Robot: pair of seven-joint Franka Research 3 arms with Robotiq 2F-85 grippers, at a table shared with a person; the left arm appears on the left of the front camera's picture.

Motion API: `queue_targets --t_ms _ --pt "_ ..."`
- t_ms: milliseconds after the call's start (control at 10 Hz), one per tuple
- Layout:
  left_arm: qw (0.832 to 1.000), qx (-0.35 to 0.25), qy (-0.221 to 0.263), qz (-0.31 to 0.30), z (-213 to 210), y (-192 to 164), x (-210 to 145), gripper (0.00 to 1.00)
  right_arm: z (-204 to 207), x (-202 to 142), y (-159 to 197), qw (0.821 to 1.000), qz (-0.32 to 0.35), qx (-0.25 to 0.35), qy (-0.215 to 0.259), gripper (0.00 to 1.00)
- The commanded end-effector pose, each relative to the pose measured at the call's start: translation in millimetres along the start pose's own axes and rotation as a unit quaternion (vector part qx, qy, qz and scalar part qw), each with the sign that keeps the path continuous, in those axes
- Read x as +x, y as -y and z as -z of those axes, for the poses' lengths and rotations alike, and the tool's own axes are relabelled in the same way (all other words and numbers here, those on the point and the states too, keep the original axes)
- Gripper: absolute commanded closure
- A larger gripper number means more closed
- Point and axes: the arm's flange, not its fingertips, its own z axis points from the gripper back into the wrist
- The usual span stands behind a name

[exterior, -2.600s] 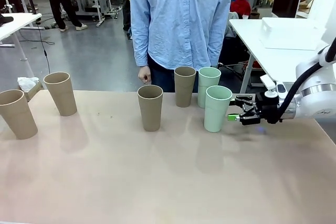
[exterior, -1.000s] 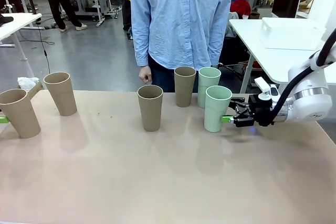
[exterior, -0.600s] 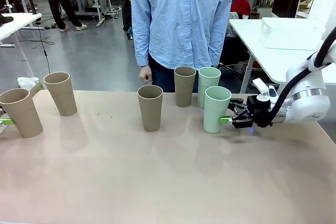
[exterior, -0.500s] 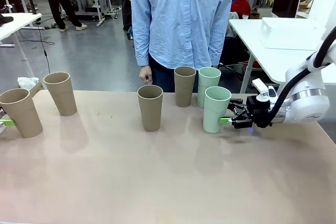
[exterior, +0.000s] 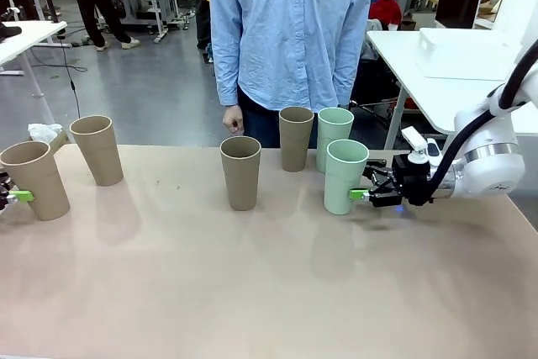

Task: Stack the cups and store them in the basket.
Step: Pick up two Reusable plastic cups , one in each hand.

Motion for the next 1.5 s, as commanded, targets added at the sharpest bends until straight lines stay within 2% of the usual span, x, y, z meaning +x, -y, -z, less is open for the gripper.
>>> queue_targets --t_ms 0,700,1400 --pt "1.0 0.001 -0.007 0.016 11.6 21.0 -5.2 0.0 9.4 0.5 -0.6 1.0 0.011 0.001 0.015 0.0" --pt "1.0 0.005 -0.005 0.008 30.2 19.8 -8.3 0.0 42.0 1.2 2.0 0.999 0.021 -0.008 0.025 0.0" --pt "1.0 0.009 0.001 0.007 27.6 21.8 1.7 0.0 43.0 0.4 1.4 0.999 0.03 -0.007 0.026 0.0"
